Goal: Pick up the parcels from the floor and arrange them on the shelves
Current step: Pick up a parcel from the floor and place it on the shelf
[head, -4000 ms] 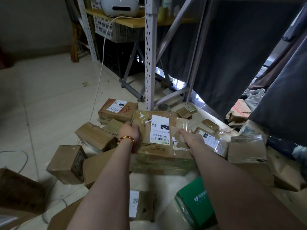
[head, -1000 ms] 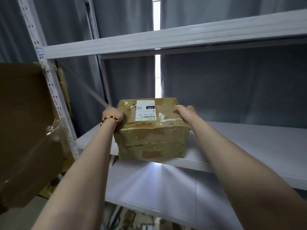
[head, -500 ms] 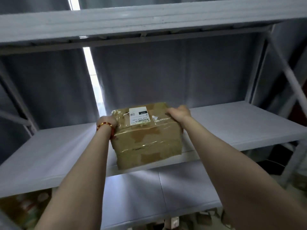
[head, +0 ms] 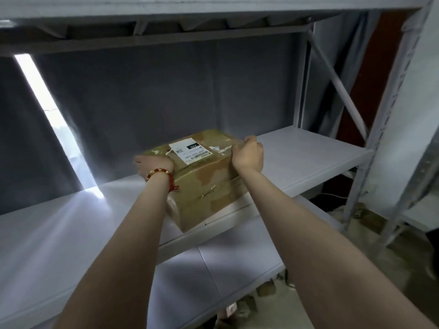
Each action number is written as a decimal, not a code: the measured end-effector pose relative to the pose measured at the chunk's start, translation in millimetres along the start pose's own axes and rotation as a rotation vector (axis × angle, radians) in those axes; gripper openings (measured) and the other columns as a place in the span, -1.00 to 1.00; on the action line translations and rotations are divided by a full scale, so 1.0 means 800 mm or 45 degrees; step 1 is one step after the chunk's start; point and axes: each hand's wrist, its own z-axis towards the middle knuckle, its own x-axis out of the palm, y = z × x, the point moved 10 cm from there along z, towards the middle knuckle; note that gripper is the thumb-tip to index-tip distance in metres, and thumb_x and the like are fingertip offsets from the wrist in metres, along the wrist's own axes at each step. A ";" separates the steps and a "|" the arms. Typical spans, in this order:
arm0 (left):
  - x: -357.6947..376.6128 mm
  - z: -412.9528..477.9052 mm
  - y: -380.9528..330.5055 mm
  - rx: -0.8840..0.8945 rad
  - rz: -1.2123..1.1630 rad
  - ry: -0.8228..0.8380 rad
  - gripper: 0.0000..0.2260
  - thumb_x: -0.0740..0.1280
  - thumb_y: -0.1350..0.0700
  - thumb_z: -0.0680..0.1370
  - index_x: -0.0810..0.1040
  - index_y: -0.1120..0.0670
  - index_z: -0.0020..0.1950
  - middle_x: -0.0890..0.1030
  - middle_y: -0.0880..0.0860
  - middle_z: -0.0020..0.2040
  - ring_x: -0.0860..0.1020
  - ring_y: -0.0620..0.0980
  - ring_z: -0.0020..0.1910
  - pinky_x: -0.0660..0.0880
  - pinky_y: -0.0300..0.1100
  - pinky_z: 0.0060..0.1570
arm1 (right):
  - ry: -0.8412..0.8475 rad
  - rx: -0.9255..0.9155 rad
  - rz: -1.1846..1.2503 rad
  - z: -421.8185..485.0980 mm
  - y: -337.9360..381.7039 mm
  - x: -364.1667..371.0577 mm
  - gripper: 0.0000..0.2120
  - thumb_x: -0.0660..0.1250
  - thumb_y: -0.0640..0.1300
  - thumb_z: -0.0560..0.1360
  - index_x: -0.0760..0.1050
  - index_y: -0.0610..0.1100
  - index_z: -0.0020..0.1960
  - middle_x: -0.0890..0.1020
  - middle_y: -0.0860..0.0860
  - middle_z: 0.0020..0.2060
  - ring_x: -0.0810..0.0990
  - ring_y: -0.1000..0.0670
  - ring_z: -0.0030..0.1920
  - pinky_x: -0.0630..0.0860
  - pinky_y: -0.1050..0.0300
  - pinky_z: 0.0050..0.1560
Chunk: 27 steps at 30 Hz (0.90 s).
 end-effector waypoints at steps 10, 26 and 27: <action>0.047 -0.016 -0.052 0.208 0.226 0.196 -0.42 0.30 -0.21 0.45 0.49 0.18 0.30 0.55 0.18 0.25 0.50 0.22 0.21 0.47 0.01 0.12 | -0.026 -0.041 0.014 0.087 -0.025 -0.009 -0.69 0.18 -0.13 0.61 0.45 -0.27 0.28 0.53 -0.24 0.21 0.51 -0.26 0.20 0.45 0.02 0.12; 0.227 -0.112 -0.132 0.279 0.665 -0.051 -0.64 0.13 0.02 0.59 0.46 0.07 0.34 0.40 0.16 0.33 0.40 0.26 0.27 0.42 0.06 0.11 | 0.367 -0.087 -0.187 0.252 -0.058 -0.042 -0.80 0.39 -0.04 0.44 0.53 -0.19 -0.15 0.62 -0.10 -0.02 0.60 -0.18 0.04 0.56 0.05 -0.01; 0.244 -0.121 -0.139 0.278 0.694 -0.038 -0.64 0.12 0.03 0.58 0.46 0.06 0.34 0.42 0.15 0.32 0.39 0.25 0.27 0.41 0.05 0.10 | 0.435 -0.131 -0.244 0.254 -0.052 -0.044 -0.79 0.41 -0.01 0.40 0.49 -0.15 -0.23 0.59 -0.07 -0.09 0.57 -0.15 0.01 0.54 0.09 -0.06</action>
